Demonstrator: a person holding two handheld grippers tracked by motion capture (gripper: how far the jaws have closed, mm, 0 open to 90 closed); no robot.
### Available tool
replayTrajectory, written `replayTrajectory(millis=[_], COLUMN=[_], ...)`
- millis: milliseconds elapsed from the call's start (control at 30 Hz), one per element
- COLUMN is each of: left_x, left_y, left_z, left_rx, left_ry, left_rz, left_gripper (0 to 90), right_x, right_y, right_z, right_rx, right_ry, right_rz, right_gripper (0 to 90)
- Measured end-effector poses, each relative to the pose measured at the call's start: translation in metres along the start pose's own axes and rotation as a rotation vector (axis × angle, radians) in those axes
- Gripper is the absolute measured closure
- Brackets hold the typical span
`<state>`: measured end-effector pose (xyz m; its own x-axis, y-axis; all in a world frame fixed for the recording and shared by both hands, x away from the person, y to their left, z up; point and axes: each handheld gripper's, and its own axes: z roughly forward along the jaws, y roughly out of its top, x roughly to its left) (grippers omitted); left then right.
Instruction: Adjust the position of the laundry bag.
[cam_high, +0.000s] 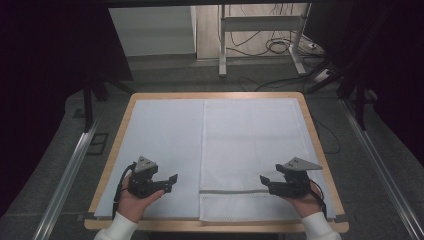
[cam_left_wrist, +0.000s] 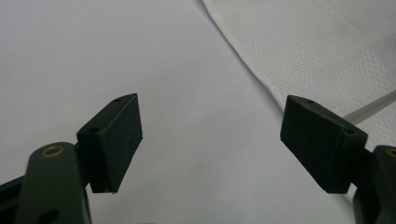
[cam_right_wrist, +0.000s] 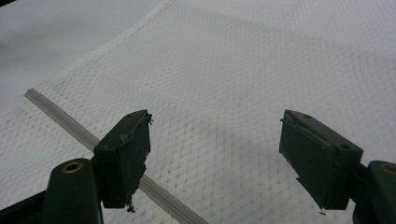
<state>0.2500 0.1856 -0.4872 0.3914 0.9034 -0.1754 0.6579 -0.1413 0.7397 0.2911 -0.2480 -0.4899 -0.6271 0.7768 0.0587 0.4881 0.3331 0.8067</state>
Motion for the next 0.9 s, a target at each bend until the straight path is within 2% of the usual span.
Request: replayTrajectory(millis=[67, 200, 433, 733, 900], left_x=[0.001, 0.000, -0.005, -0.002, -0.009], left_y=[-0.001, 0.001, 0.007, 0.012, 0.016], left_z=[-0.001, -0.003, 0.001, 0.005, 0.013], left_rx=[0.003, 0.005, 0.013, 0.031, 0.045], left_ry=[0.005, 0.015, 0.005, -0.012, -0.023], left_rz=[-0.015, -0.016, -0.010, -0.036, -0.024], left_gripper=[21.6, 21.7, 22.3, 21.9, 21.4], right_x=[0.002, 0.003, 0.002, 0.003, 0.004], right_y=[0.001, 0.002, -0.001, -0.006, -0.009], right_z=[0.001, 0.003, -0.001, -0.004, -0.006], right_rx=[0.000, 0.004, 0.000, 0.015, 0.019], right_ry=[-0.001, -0.003, -0.012, -0.032, -0.038], right_rz=[-0.017, -0.034, -0.027, -0.027, -0.030], right_gripper=[23.9, 23.9, 23.9, 23.9, 23.8])
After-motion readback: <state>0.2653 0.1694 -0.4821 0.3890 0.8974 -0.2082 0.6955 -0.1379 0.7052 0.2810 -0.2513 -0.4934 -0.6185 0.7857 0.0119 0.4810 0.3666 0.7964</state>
